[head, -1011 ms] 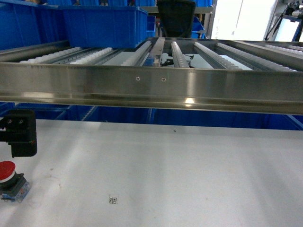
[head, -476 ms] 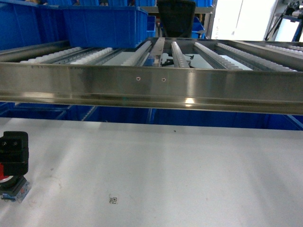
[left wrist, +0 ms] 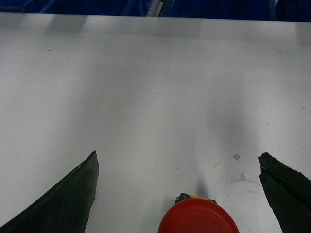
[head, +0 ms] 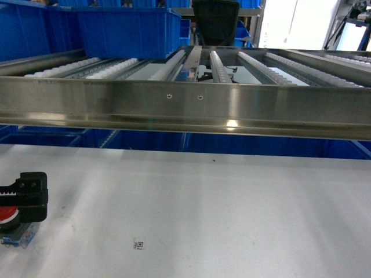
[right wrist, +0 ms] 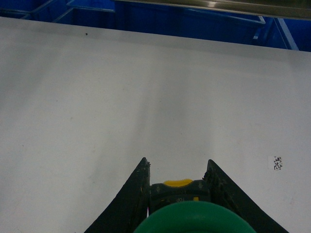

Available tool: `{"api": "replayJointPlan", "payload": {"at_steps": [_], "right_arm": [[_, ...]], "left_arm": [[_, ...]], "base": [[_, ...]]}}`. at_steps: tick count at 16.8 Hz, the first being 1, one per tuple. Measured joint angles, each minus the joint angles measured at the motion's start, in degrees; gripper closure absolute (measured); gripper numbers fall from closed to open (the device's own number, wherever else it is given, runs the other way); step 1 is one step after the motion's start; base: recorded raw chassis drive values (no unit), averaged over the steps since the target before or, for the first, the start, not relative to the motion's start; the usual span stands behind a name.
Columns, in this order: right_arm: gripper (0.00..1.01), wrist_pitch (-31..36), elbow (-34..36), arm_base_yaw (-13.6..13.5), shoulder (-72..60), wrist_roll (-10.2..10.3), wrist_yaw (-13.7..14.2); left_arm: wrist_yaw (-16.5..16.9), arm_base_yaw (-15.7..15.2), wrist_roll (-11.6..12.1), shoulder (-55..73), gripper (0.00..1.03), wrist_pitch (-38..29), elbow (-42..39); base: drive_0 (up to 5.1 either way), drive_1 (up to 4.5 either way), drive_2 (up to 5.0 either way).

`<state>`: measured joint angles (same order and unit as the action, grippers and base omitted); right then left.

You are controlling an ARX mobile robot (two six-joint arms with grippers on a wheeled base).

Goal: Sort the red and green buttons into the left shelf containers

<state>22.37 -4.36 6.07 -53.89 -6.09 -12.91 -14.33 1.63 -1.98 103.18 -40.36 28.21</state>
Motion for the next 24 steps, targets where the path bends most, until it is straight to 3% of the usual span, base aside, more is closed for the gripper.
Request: {"api": "replayJointPlan", "payload": {"at_steps": [4, 8, 14, 17, 18, 24], "right_arm": [[0.72, 0.0, 0.0, 0.0, 0.0, 0.0, 0.0], [0.72, -0.02, 0.0, 0.0, 0.0, 0.0, 0.0], [0.72, 0.0, 0.0, 0.0, 0.0, 0.0, 0.0], [0.72, 0.0, 0.0, 0.0, 0.0, 0.0, 0.0], [0.72, 0.0, 0.0, 0.0, 0.0, 0.0, 0.0], [0.72, 0.0, 0.0, 0.0, 0.0, 0.0, 0.0]], "left_arm": [[0.57, -0.37, -0.79, 6.12, 0.05, 0.26, 3.41], [1.9, 1.42, -0.79, 9.22, 0.05, 0.22, 4.63], [0.17, 2.67, -0.83, 11.93, 0.05, -1.6, 4.15], [0.17, 3.08, -2.19, 11.96, 0.05, -0.85, 3.32], [0.11, 3.56, -2.36, 11.96, 0.08, -0.83, 2.99], [-0.48, 3.43, -2.91, 11.34, 0.66, -1.77, 1.79]], "base": [[0.0, 0.0, 0.0], [0.0, 0.0, 0.0], [0.0, 0.0, 0.0], [0.0, 0.0, 0.0], [0.0, 0.0, 0.0], [0.0, 0.0, 0.0]]}}
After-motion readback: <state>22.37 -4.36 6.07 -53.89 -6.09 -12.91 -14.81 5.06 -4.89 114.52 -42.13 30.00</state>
